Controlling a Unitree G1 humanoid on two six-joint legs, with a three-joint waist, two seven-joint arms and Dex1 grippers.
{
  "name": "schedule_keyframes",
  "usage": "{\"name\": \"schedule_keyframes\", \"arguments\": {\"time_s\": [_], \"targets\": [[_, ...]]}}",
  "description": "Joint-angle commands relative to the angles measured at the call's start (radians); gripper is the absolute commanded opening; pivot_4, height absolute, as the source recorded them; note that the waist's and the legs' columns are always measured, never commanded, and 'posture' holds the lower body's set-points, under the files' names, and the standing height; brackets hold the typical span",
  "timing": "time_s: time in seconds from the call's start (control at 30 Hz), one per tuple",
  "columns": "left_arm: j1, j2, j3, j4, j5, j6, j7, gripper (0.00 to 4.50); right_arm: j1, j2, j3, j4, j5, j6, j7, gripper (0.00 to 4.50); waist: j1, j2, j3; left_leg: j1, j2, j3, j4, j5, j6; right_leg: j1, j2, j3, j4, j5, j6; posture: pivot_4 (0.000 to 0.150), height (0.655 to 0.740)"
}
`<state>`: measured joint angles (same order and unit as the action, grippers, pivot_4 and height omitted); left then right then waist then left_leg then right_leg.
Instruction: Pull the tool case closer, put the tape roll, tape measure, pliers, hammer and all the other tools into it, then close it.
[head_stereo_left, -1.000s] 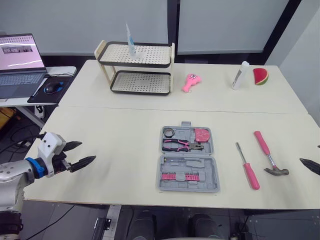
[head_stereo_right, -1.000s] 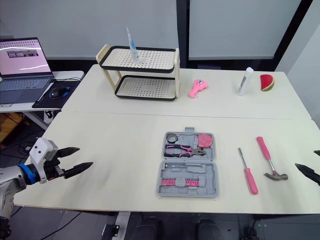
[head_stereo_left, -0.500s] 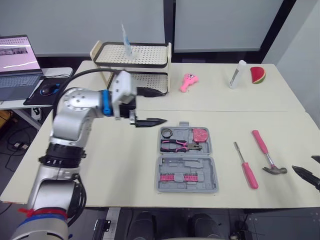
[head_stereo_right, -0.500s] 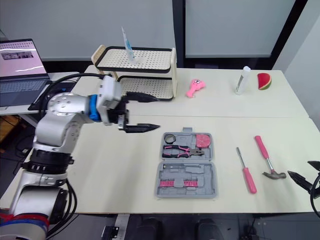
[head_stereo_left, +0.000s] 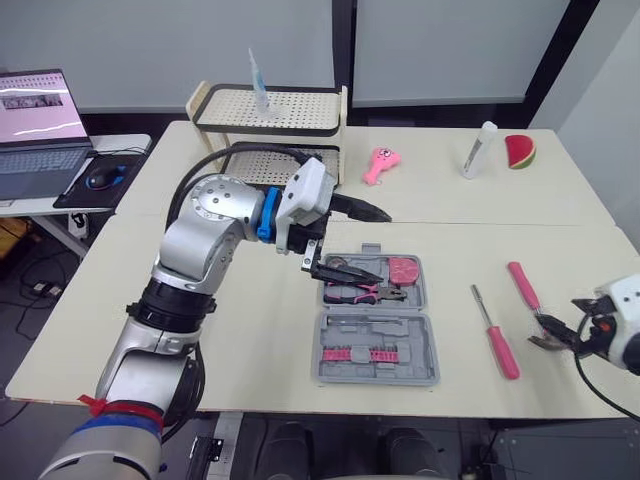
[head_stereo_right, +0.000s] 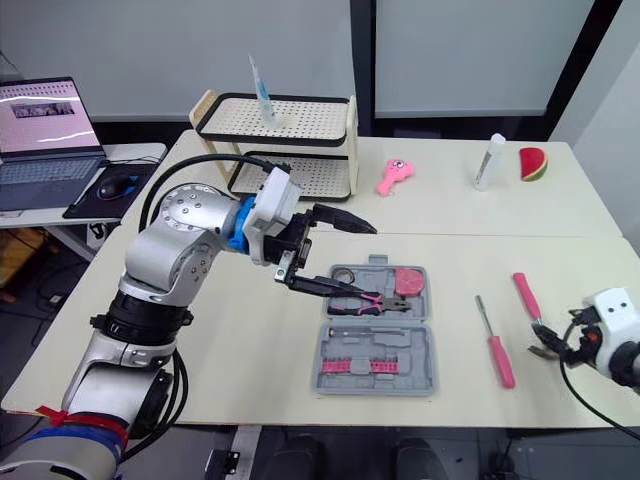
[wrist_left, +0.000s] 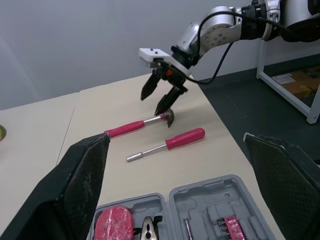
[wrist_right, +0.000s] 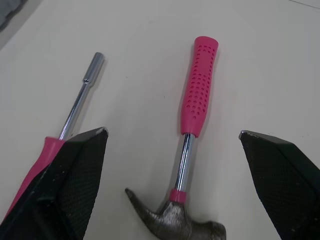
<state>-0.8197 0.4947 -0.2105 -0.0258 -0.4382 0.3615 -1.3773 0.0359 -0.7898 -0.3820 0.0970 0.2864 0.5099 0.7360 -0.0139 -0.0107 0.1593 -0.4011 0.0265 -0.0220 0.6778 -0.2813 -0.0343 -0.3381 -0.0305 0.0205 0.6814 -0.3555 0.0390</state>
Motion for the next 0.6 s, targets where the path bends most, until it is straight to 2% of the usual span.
{"name": "schedule_keyframes", "arguments": {"time_s": [0.03,0.27,0.37,0.5,0.6], "targets": [[0.021,0.002,-0.013,-0.056,0.019,-0.016,0.023,4.47,-0.06,-0.002,0.029,0.106,-0.047,-0.02,-0.05,4.5,0.003,0.0,0.0,0.0,0.0,0.0,0.0,0.0,0.0,0.0,0.0,0.0,0.0,0.0,0.0,0.15,0.74],[0.046,0.007,-0.014,-0.093,0.012,0.006,0.037,4.47,-0.097,0.001,0.099,0.227,-0.097,-0.071,-0.056,4.5,0.006,0.0,0.0,0.0,0.0,0.0,0.0,0.0,0.0,0.0,0.0,0.0,0.0,0.0,0.0,0.15,0.74],[0.042,0.005,-0.017,-0.09,0.013,0.009,0.041,4.5,-0.094,0.0,0.106,0.244,-0.094,-0.071,-0.045,3.95,0.008,0.0,0.0,0.0,0.0,0.0,0.0,0.0,0.0,0.0,0.0,0.0,0.0,0.0,0.0,0.15,0.74],[0.038,0.0,-0.022,-0.084,0.013,0.012,0.044,4.5,-0.094,0.004,0.091,0.263,-0.074,-0.049,-0.044,2.63,0.008,0.0,0.0,0.0,0.0,0.0,0.0,0.0,0.0,0.0,0.0,0.0,0.0,0.0,0.0,0.15,0.74],[0.038,-0.005,-0.025,-0.086,0.015,0.011,0.046,4.5,-0.079,-0.001,0.098,0.277,-0.078,-0.064,-0.04,2.13,0.009,0.0,0.0,0.0,0.0,0.0,0.0,0.0,0.0,0.001,0.0,0.0,0.0,0.0,0.0,0.15,0.74]]}}
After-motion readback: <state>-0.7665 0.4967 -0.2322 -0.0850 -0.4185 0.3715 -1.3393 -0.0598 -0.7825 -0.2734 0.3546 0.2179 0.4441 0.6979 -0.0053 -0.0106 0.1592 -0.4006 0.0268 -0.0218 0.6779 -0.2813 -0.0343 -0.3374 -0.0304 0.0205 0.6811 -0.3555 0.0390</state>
